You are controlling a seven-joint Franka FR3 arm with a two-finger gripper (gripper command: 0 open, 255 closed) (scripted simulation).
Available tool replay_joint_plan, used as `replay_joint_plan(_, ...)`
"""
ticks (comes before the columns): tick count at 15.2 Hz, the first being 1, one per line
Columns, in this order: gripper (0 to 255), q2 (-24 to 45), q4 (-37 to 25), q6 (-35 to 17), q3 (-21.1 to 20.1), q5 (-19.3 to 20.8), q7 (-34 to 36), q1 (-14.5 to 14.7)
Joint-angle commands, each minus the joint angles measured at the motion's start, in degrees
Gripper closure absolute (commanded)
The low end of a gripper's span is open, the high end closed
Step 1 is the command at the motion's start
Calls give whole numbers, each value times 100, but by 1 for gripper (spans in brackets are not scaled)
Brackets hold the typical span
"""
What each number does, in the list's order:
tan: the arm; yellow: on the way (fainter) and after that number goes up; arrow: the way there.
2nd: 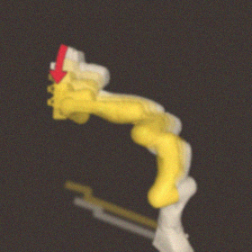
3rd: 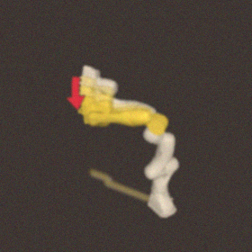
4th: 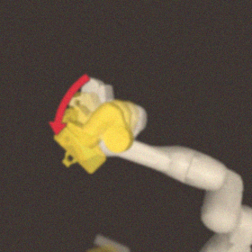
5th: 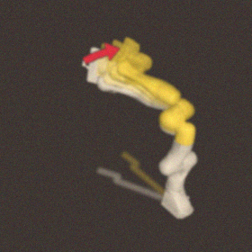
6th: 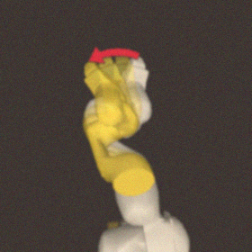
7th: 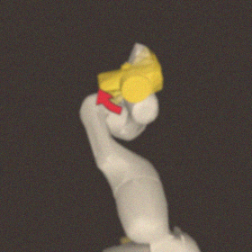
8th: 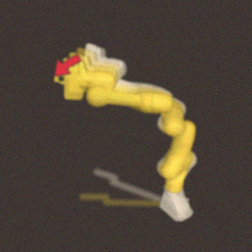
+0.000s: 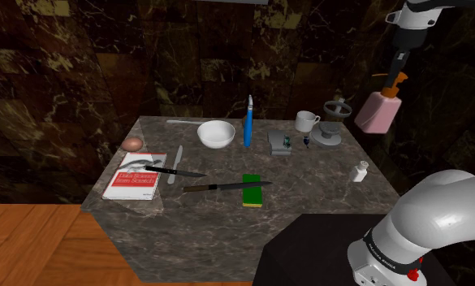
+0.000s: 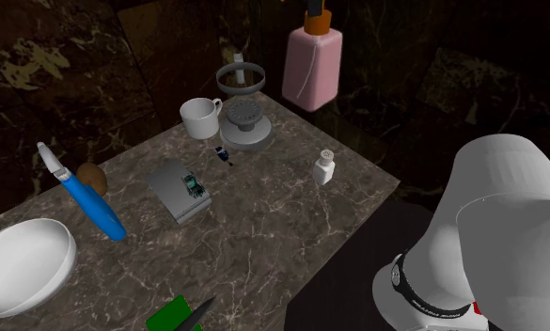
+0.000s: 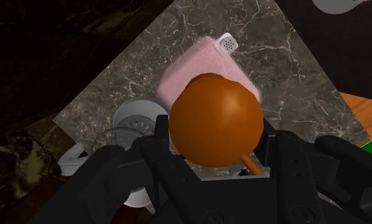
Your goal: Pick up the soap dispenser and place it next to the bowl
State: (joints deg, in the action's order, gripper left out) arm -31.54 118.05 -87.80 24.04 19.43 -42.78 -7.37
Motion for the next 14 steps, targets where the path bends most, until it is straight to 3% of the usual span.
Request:
replay_joint_plan(1,255,55,-197,143,-16,-25,-31,14)
replay_joint_plan(14,255,445,-1472,1023,-77,-154,-250,84)
